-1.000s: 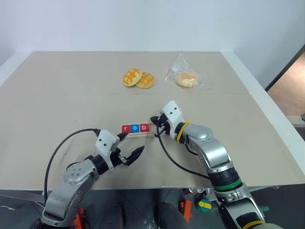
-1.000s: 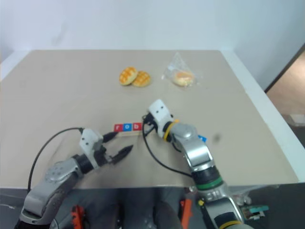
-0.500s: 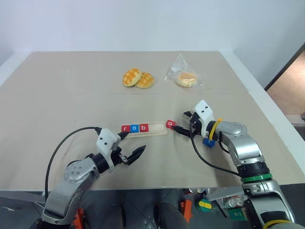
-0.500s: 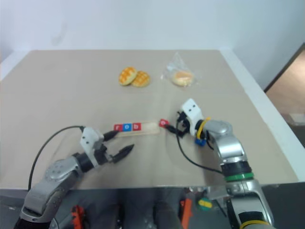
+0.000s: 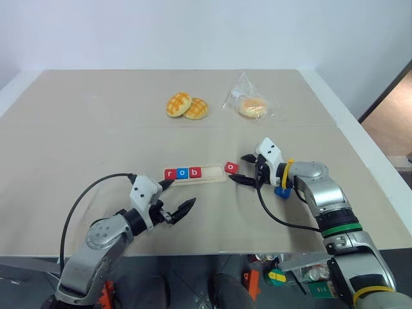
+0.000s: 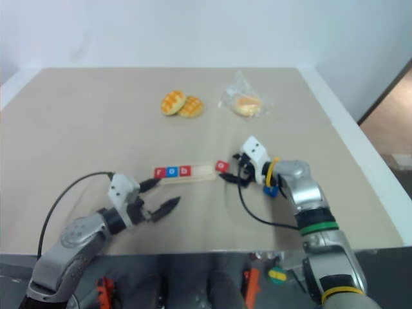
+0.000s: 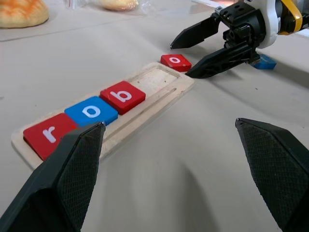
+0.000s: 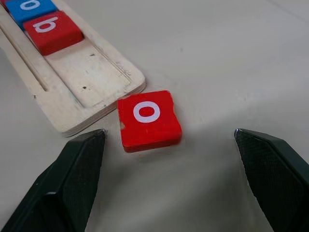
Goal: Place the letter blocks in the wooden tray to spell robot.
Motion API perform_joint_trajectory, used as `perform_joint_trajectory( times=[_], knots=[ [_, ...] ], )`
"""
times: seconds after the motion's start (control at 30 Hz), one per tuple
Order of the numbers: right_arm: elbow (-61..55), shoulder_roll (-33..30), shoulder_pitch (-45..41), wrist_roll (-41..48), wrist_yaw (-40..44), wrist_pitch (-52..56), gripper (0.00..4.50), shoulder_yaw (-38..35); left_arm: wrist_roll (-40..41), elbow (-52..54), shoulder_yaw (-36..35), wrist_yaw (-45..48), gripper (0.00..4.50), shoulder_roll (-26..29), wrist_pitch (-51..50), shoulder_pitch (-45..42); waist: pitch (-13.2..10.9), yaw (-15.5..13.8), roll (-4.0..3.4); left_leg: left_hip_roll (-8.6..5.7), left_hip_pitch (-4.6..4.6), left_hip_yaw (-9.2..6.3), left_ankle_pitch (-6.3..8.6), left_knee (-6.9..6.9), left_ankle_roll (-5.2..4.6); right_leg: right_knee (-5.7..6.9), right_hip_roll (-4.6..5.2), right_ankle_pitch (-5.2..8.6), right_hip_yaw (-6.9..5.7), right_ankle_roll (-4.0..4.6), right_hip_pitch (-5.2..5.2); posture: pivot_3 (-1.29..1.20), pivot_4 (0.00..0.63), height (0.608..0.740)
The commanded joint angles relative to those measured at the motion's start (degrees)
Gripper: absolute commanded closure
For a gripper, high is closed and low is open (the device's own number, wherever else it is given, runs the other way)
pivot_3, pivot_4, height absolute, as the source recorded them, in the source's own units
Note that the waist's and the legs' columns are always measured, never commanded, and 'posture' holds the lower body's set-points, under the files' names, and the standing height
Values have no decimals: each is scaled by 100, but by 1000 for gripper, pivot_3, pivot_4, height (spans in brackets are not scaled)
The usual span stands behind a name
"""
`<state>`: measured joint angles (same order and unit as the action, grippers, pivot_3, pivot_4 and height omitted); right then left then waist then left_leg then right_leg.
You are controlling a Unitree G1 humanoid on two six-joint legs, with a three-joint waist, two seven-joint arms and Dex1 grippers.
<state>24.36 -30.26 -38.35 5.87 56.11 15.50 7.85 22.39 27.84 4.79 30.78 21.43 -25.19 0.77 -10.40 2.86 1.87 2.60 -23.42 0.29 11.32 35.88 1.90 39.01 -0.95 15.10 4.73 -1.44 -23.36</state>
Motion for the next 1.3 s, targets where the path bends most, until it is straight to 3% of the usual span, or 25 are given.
perform_joint_trajectory(
  times=[0.03,0.07,0.13,0.17,0.23,0.33,0.67,1.0,1.3],
  knots=[
    [169,11,-126,-80,75,-234,903,45,-21,259,-36,-52,0,23,57,39,0,0,0,0,1,0,0,0,0,0,0,-1,0,0,1,0,150,740],
    [245,32,-149,-84,71,-289,1213,46,-19,271,-33,-69,0,22,52,49,0,-1,0,0,2,-1,0,1,0,0,0,-1,-1,0,3,0,150,740],
    [370,83,-199,-87,46,-353,1213,36,-18,294,-26,-102,0,17,43,73,0,0,0,1,3,0,0,4,0,1,0,-3,0,0,4,0,150,740],
    [414,107,-219,-77,39,-361,1801,22,-18,303,-23,-114,0,16,40,81,0,0,0,1,4,0,0,6,0,1,0,-4,0,0,5,0,150,740],
    [466,134,-242,-65,35,-367,2247,3,-17,312,-18,-129,0,16,39,90,0,0,0,1,4,0,0,10,0,1,-1,-6,0,-1,7,0,150,740],
    [478,191,-241,-48,13,-318,3312,-12,-16,339,-8,-156,0,20,42,121,0,-1,0,1,4,1,-1,16,1,1,-1,-11,2,-4,8,0,150,740],
    [507,163,-388,7,-106,-399,3322,-155,5,356,-2,-178,0,20,15,145,0,-2,0,2,3,5,-1,21,1,1,-1,-14,5,-6,8,0,150,740],
    [96,440,-930,19,944,-383,3322,458,149,240,-133,-434,0,-272,-85,33,-1,-2,-1,6,2,7,0,15,0,1,-6,-12,7,-8,2,0,150,740],
    [720,583,-1122,-343,1332,-859,3322,888,123,262,-103,-520,0,-369,-116,10,-1,-9,-2,-2,-3,8,0,19,1,0,4,-12,6,-10,3,0,150,740]
  ],
)
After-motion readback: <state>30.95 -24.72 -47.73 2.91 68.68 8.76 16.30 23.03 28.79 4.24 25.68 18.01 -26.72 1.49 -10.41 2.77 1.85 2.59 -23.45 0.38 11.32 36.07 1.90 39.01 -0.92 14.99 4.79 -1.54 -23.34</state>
